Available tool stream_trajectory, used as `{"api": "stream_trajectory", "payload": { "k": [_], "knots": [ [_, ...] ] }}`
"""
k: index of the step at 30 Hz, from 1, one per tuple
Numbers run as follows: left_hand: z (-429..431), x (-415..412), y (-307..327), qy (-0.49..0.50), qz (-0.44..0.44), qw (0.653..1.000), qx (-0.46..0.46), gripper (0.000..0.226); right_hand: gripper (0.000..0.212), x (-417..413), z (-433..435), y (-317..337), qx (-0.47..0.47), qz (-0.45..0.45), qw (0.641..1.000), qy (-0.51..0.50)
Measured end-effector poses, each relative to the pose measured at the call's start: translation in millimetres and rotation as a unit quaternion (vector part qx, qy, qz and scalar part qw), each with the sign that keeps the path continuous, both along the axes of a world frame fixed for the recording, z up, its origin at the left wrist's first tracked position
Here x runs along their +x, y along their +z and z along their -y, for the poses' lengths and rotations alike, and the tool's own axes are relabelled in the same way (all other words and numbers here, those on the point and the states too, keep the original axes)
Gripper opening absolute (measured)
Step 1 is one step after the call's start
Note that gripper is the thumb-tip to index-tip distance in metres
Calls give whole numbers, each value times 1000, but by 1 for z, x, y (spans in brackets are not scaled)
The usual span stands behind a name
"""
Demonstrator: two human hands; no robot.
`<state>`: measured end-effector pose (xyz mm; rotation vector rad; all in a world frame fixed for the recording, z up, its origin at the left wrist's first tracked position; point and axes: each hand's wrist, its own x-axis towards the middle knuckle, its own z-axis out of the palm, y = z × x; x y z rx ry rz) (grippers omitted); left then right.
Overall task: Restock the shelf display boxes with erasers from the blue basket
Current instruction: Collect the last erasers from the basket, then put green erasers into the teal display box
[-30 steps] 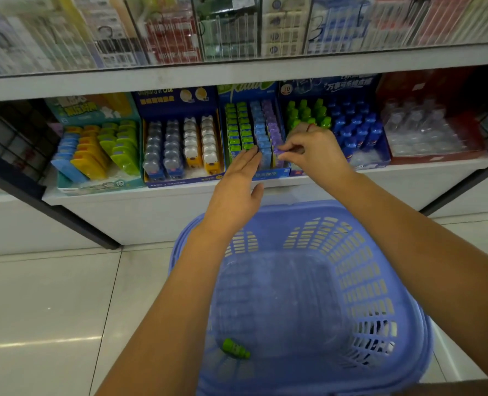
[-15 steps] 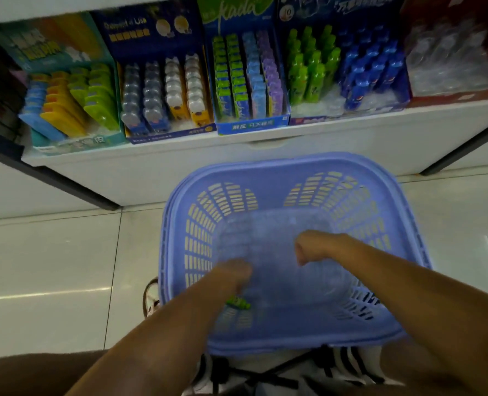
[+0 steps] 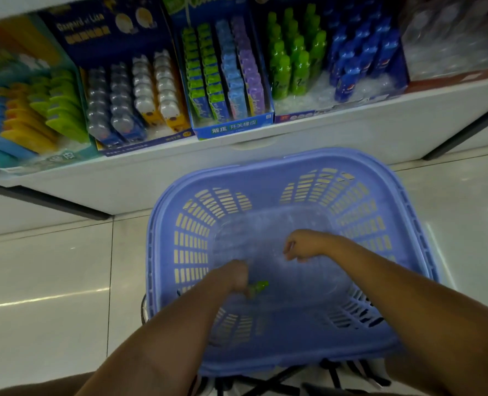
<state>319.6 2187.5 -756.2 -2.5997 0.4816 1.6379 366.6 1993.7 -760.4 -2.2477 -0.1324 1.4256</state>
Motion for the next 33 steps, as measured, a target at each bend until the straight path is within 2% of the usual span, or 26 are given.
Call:
{"api": "stream_trajectory", "payload": {
  "k": [2, 3, 4, 5, 7, 8, 10, 12, 14, 17, 19, 20, 22, 25, 29, 33],
  "knots": [
    [5, 10, 9, 95, 38, 993, -55, 33, 27, 7, -3, 8, 31, 5, 996, -80],
    [11, 16, 19, 169, 64, 978, -101, 21, 26, 10, -4, 14, 47, 4, 992, -115],
    [14, 22, 24, 234, 92, 957, -145, 19, 25, 13, -5, 21, 67, -1, 987, -149],
    [18, 28, 28, 294, 127, 930, -182, 30, 22, 17, -6, 29, 90, -5, 979, -185],
    [26, 36, 41, 354, 211, 877, -246, 39, 12, 23, -5, 50, 154, 4, 950, -270],
    [30, 39, 49, 379, 249, 847, -276, 40, 8, 26, -4, 62, 195, 15, 925, -325],
    [38, 43, 65, 426, 301, 786, -333, 37, 14, 32, 1, 88, 266, 48, 872, -407],
    [43, 47, 80, 450, 333, 742, -369, 32, 19, 38, 6, 116, 293, 86, 853, -423],
    [48, 51, 96, 460, 351, 708, -406, 32, 22, 44, 11, 145, 296, 124, 855, -406],
    [56, 59, 129, 450, 379, 668, -456, 36, 22, 52, 19, 189, 292, 208, 859, -365],
    [60, 65, 151, 430, 398, 645, -490, 30, 18, 57, 24, 218, 292, 279, 854, -329],
    [61, 69, 162, 409, 414, 639, -502, 26, 18, 61, 28, 232, 286, 320, 846, -316],
    [59, 75, 182, 350, 472, 641, -494, 35, 16, 72, 41, 256, 255, 420, 815, -309],
    [50, 88, 203, 266, 543, 670, -430, 46, 14, 94, 60, 274, 165, 550, 771, -276],
    [42, 106, 206, 217, 545, 732, -346, 64, 20, 123, 61, 266, 72, 587, 787, -173],
    [37, 111, 198, 199, 524, 766, -314, 69, 28, 139, 55, 256, 23, 575, 808, -123]
  ]
}}
